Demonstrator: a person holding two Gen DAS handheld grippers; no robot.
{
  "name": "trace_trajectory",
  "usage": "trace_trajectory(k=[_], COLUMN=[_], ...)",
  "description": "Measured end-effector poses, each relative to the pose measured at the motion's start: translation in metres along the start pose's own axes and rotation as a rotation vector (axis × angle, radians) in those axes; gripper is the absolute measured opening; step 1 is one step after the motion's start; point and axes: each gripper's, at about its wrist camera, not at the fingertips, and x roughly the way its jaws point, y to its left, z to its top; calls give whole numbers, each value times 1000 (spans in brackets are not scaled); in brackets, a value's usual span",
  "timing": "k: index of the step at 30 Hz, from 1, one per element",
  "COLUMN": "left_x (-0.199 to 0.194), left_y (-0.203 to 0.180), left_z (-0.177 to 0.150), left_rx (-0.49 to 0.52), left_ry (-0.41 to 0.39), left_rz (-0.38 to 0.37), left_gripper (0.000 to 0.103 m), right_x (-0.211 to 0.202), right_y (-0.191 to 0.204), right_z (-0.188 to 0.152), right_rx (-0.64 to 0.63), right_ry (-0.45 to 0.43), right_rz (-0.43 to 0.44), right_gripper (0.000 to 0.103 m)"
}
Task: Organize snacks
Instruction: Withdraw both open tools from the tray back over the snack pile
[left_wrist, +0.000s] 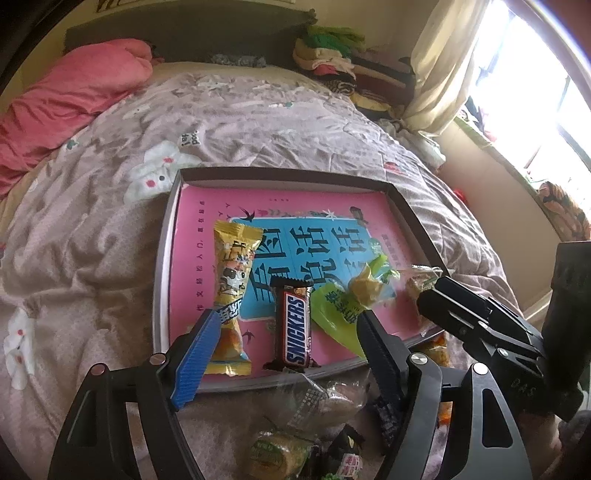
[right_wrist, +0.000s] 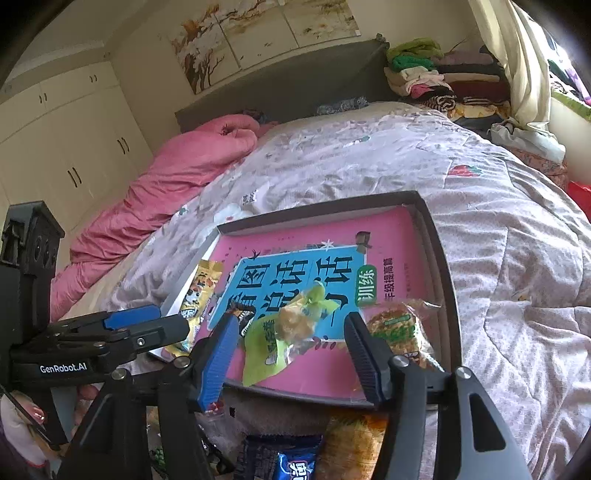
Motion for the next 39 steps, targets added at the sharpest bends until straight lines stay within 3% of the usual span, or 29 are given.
trace_trajectory(k=[13,39], left_x=[-25,-50], left_y=[8,23], left_z=[-3,-30], left_rx=[-3,0], left_ry=[-32,-8], left_rz=[29,55], left_gripper=[78,78], right_x=[-20,-47], right_y=[1,14], right_z=[1,-9], right_rx=[2,-10], right_ry=[-47,-74], right_rz=[12,63], right_gripper=[66,73])
